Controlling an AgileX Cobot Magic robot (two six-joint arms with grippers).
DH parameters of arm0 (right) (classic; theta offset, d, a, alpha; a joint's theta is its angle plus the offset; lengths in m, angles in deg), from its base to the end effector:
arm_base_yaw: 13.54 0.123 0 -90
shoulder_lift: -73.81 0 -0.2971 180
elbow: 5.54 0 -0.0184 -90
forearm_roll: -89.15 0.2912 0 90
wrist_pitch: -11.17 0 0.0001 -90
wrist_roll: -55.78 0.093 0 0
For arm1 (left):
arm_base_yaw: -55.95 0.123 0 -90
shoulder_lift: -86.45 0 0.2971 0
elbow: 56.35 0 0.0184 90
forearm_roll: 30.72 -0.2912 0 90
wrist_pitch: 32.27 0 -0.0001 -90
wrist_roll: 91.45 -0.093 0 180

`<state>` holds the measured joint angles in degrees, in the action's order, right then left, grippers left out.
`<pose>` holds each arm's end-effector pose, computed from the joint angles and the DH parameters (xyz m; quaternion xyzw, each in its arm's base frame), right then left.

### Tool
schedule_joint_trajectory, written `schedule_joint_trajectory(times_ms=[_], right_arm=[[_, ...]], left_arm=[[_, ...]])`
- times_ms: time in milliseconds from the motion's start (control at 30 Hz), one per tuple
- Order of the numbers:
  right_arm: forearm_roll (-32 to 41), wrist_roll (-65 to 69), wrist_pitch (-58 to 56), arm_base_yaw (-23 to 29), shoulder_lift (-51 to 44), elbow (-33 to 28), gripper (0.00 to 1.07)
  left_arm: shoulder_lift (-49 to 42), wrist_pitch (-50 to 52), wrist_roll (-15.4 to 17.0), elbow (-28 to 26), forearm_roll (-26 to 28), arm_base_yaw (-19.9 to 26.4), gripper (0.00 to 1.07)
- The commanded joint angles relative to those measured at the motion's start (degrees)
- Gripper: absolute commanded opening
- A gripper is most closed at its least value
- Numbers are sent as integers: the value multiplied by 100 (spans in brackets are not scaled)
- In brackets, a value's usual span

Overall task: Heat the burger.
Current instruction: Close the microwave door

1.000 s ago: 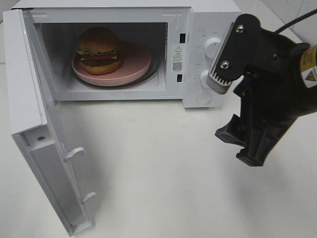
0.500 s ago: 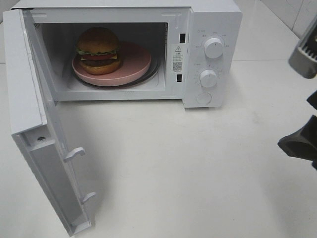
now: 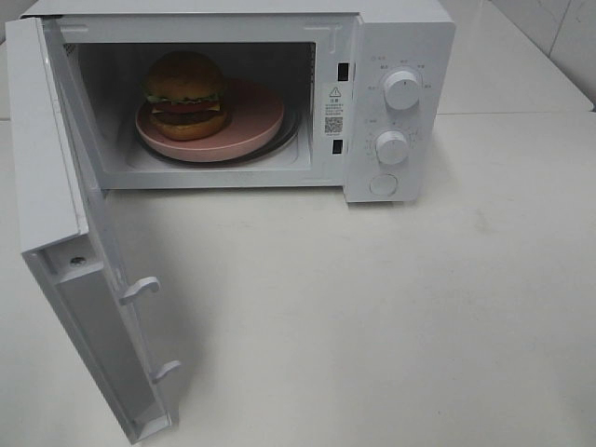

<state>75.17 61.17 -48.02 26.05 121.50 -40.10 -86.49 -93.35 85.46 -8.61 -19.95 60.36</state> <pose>0.1230 0.0767 0.3298 -0.2987 0.8883 0.0152 0.3484 0.0164 -0.0140 0.3029 -0.0046 0.8438 -0.0589 0.5335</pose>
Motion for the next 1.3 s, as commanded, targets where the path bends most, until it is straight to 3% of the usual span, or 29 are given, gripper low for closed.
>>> schedule_joint_trajectory(times_ms=[33,267,333,567,633,967,1300], right_arm=[[-69,80,-46,-17,-292,-178,76],[17,183,-34,-613,-653,-710,76],[17,183,-11,-1043,-911,-900,76],[143,178,138,-1748,-1610,-1134,76],[390,138,275,-2217,-2045,-1324,76],[699,-298,229,-3054,-2968,-1450,76],[739,-292,229,-3524,-3948,-1450,76]], left_arm=[[-80,-17,17,11,-6,6,98],[-80,-17,17,11,-6,6,98],[-80,-17,17,11,-6,6,98],[-80,-17,17,11,-6,6,98],[-80,-17,17,11,-6,6,98],[-80,-17,17,11,-6,6,98],[-80,-17,17,11,-6,6,98]])
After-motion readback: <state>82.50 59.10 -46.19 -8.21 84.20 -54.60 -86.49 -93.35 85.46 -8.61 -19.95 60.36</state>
